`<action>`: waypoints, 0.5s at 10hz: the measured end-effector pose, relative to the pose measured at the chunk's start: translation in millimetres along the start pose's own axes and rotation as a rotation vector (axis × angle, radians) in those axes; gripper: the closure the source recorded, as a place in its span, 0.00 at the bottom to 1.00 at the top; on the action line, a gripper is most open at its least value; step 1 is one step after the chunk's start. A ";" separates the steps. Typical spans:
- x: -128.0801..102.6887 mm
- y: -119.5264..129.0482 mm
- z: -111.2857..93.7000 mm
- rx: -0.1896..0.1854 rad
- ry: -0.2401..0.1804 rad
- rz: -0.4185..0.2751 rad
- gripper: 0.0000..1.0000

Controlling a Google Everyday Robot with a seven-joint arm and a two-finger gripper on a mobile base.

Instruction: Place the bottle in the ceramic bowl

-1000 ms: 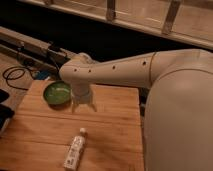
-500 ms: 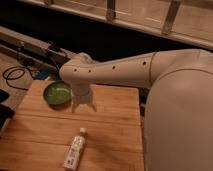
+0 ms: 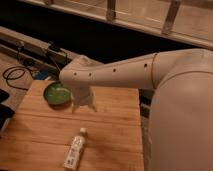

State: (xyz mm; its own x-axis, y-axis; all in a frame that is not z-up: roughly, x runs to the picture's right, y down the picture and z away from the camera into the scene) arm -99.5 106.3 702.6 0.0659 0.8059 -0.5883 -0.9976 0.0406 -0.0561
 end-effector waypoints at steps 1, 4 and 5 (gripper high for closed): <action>1.3 -7.7 8.0 -0.006 -0.052 0.001 0.35; 7.5 -13.3 18.5 -0.073 -0.162 -0.013 0.35; 11.9 -12.9 21.3 -0.097 -0.195 -0.021 0.35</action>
State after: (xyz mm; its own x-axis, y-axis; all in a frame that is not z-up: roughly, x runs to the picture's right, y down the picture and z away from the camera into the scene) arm -86.3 127.9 713.5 0.0717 0.9048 -0.4199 -0.9887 0.0088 -0.1498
